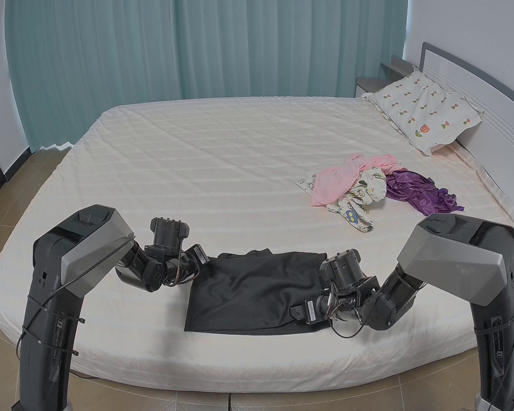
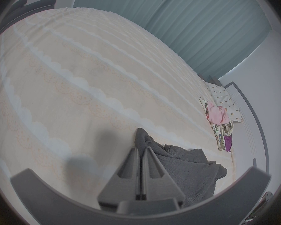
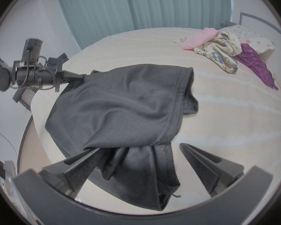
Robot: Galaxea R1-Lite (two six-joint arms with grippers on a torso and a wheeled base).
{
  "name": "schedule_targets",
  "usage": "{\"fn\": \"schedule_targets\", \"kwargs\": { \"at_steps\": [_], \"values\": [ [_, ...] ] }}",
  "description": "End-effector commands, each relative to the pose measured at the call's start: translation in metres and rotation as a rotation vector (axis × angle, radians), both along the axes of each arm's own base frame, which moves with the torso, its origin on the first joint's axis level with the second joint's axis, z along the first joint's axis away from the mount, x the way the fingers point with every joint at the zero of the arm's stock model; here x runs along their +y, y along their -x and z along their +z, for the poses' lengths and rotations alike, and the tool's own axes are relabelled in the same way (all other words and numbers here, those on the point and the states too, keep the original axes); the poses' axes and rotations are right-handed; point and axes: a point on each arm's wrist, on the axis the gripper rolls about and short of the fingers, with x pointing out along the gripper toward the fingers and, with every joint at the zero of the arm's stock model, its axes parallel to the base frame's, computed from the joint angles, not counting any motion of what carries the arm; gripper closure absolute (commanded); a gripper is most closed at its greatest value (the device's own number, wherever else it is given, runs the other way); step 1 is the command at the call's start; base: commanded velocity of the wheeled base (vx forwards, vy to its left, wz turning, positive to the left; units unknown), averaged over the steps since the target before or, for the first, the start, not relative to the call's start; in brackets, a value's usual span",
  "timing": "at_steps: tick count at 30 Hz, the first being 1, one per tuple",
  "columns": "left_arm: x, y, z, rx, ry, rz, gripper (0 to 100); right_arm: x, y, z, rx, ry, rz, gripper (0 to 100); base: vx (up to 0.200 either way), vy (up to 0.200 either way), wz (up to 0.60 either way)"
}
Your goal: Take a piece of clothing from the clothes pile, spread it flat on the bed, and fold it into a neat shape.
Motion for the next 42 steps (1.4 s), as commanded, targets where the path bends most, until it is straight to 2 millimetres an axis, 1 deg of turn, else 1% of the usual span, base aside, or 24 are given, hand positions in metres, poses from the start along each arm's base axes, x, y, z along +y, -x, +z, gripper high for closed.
{"fn": "schedule_targets", "kwargs": {
  "at_steps": [1, 5, 10, 12, 17, 19, 23, 28, 34, 42],
  "values": [
    [0.0, 0.0, 0.0, 0.0, 0.0, 0.0, 100, 0.0, 0.001, 0.0, -0.01, 0.015, 0.02, 0, 0.0, 0.0, 0.0],
    [0.0, 0.0, 0.0, -0.002, 0.001, 0.0, 100, 0.0, 0.0, 0.0, -0.023, 0.033, 0.038, 0, 0.0, 0.0, 0.0],
    [0.0, 0.0, 0.0, -0.002, 0.0, 0.001, 100, 0.002, -0.003, -0.001, -0.081, 0.03, 0.058, 0, 0.0, 0.0, 0.0],
    [0.0, 0.0, 0.0, -0.002, 0.0, 0.001, 100, 0.003, -0.004, -0.005, -0.117, 0.027, 0.071, 0, 0.0, 0.0, 0.0],
    [0.0, 0.0, 0.0, 0.0, 0.0, 0.001, 100, 0.005, 0.0, -0.005, -0.123, 0.036, 0.105, 0, 0.0, 0.0, 0.0],
    [0.0, 0.0, -0.002, 0.001, -0.001, 0.001, 100, 0.01, 0.003, -0.002, -0.131, 0.026, 0.124, 0, 0.0, 0.0, 0.0],
    [0.0, -0.001, -0.002, 0.001, -0.002, 0.002, 100, 0.011, 0.002, 0.002, -0.133, 0.006, 0.138, 0, 0.0, 0.0, 0.0],
    [0.0, -0.001, -0.003, -0.001, -0.011, 0.015, 100, 0.012, 0.003, 0.002, -0.106, -0.042, 0.177, 0, 0.0, 0.0, 0.0],
    [0.0, -0.001, -0.003, -0.002, -0.012, 0.016, 100, 0.009, 0.0, 0.004, -0.063, -0.141, 0.132, 0, 0.0, 0.0, 0.0],
    [0.0, -0.001, -0.003, -0.002, -0.012, 0.016, 100, 0.001, -0.003, -0.002, -0.022, -0.165, 0.101, 0, 0.0, 0.0, 0.0]
  ]
}}
